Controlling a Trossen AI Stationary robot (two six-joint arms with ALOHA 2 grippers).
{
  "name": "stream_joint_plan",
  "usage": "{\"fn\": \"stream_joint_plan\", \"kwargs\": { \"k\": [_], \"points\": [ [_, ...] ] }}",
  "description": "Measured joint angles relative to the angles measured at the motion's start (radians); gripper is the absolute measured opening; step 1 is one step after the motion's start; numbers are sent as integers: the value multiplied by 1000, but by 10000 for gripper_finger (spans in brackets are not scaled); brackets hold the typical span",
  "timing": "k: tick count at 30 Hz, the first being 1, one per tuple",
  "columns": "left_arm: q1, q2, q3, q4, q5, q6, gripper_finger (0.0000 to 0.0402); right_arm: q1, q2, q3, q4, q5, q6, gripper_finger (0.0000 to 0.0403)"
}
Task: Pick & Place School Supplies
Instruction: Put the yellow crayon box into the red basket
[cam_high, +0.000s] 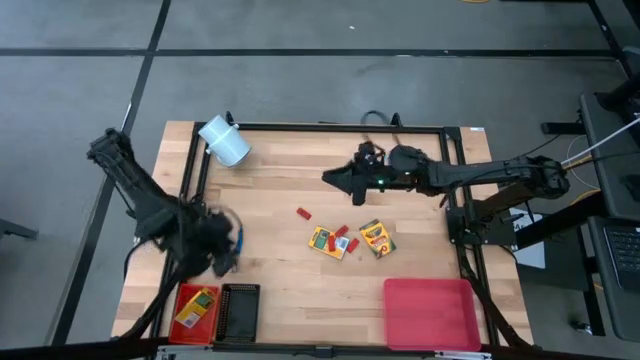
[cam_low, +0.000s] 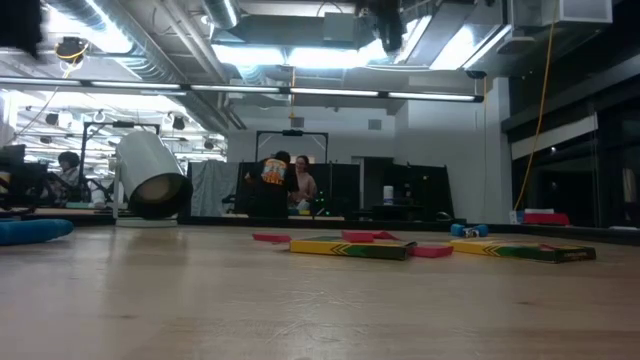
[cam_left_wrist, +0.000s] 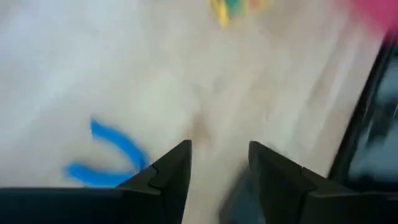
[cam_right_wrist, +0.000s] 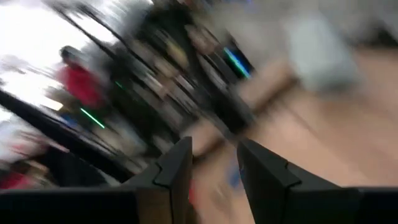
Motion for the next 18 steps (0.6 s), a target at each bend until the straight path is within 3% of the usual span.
{"fn": "stream_joint_plan", "kwargs": {
  "k": [3, 5, 8, 11, 14, 18],
  "points": [
    [72, -94, 0, 56, -173, 32, 151, -2, -4, -1, -277, -59, 64, 131],
    [108, -154, 0, 62, -237, 33, 151, -1, -1, -2, -364, -130, 82, 131],
    [168, -219, 0, 60, -209, 106, 154, 15, 15, 0, -461, -217, 73, 131],
    [236, -230, 0, 61, -103, 185, 154, 34, 26, 0, -640, -245, 50, 131],
    [291, -205, 0, 109, -66, 222, 155, 42, 35, -1, -842, -227, 44, 131],
    [335, -197, 1, 186, -81, 262, 159, 41, 38, -1, -950, -164, 92, 131]
  ]
}}
